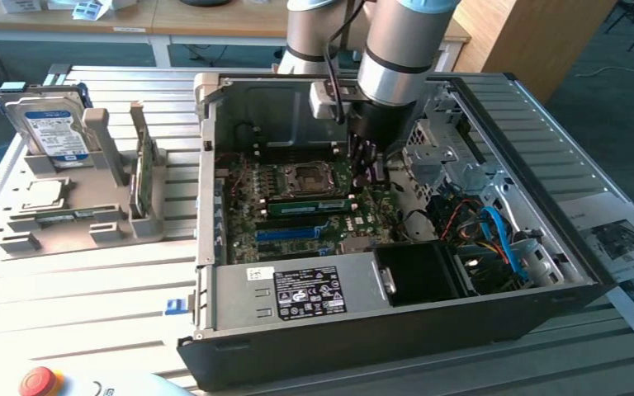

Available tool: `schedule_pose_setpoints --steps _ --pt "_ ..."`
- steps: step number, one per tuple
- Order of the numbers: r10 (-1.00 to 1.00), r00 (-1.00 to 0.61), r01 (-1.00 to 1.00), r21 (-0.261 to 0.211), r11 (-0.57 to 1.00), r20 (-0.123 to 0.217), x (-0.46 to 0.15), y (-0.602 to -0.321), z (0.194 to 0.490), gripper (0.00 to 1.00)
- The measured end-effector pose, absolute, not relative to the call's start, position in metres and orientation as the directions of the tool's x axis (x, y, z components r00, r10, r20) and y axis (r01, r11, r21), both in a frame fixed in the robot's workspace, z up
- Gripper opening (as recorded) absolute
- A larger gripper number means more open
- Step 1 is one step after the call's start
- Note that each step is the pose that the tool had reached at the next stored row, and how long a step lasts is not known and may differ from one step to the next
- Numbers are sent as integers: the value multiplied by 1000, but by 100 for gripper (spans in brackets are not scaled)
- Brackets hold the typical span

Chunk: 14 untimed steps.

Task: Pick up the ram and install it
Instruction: 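Press down the ram until it locks into place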

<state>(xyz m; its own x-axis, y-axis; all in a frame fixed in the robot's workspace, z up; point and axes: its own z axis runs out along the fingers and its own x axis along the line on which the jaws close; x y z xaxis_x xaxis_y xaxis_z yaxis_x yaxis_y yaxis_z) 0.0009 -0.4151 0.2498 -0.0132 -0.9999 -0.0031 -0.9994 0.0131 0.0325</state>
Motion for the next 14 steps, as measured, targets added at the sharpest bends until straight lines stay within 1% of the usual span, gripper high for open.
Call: schedule_pose_setpoints --steps 4,14 --pt "-1000 -13 -999 32 13 -3 1 -415 250 11" --pt "-1000 -13 -999 33 13 -3 1 -415 238 11"
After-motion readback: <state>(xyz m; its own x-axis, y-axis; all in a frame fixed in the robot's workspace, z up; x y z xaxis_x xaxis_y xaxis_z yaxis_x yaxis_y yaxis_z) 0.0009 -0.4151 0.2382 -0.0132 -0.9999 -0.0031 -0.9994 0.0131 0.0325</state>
